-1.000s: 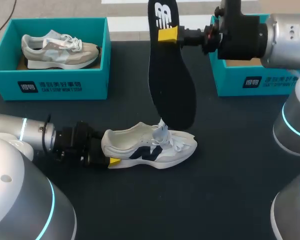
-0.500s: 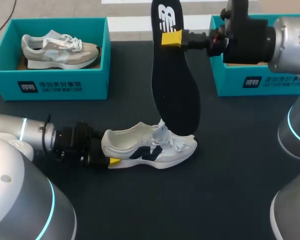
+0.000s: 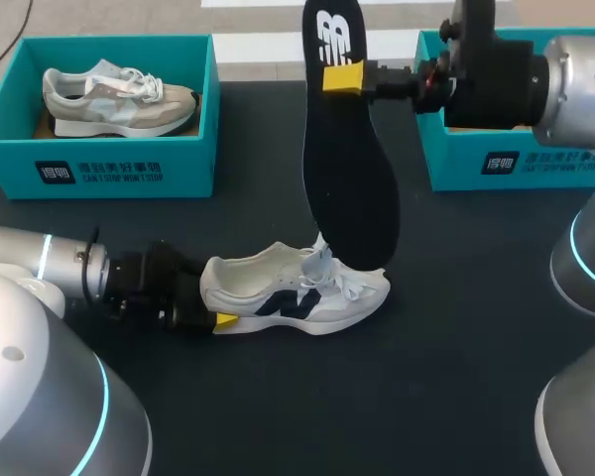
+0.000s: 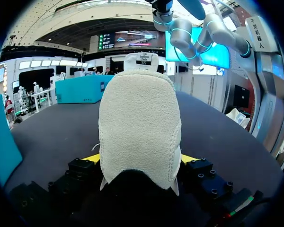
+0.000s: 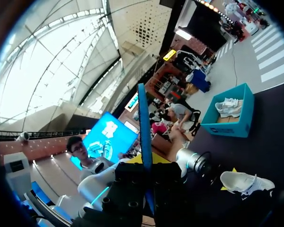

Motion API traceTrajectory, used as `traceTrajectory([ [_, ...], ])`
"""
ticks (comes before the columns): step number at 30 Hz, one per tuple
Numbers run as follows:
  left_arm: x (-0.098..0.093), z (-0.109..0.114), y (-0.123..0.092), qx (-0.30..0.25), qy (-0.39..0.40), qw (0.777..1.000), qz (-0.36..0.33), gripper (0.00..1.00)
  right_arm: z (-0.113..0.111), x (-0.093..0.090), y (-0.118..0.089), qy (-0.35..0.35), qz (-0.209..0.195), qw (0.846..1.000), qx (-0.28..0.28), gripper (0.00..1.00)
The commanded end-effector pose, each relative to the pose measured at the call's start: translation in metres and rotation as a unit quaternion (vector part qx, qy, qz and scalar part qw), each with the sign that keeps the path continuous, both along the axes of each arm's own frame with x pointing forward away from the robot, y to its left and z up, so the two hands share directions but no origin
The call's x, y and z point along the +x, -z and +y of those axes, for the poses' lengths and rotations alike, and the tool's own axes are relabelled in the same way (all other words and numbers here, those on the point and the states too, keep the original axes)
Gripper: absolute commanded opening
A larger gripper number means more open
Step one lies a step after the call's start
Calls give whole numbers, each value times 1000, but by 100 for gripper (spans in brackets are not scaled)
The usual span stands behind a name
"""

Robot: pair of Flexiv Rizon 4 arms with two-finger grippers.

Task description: Take the shoe out of the shoebox, open the shoe tongue, remove and reinsert the insole, then place the shoe into the shoebox

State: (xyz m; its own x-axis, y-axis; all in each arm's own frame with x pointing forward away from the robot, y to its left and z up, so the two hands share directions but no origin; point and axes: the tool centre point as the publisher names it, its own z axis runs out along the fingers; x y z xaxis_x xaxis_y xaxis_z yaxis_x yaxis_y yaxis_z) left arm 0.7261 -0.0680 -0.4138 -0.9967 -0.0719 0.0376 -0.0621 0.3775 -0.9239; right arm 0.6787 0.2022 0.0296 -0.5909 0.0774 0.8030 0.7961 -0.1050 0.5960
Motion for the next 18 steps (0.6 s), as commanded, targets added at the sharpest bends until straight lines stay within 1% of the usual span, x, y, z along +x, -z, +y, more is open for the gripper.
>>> traceTrajectory([
  [1, -5, 10, -2, -3, 0, 1000, 0, 100, 4, 1, 0, 1, 1, 1000, -2, 0],
  [8, -4, 17, -5, 3, -1, 1000, 1, 100, 4, 1, 0, 1, 1, 1000, -2, 0],
  [11, -2, 20, -6, 17, 0, 1000, 2, 100, 4, 1, 0, 1, 1, 1000, -2, 0],
  [18, 0, 35, -22, 57, 7, 998, 0, 100, 4, 1, 0, 1, 1, 1000, -2, 0],
])
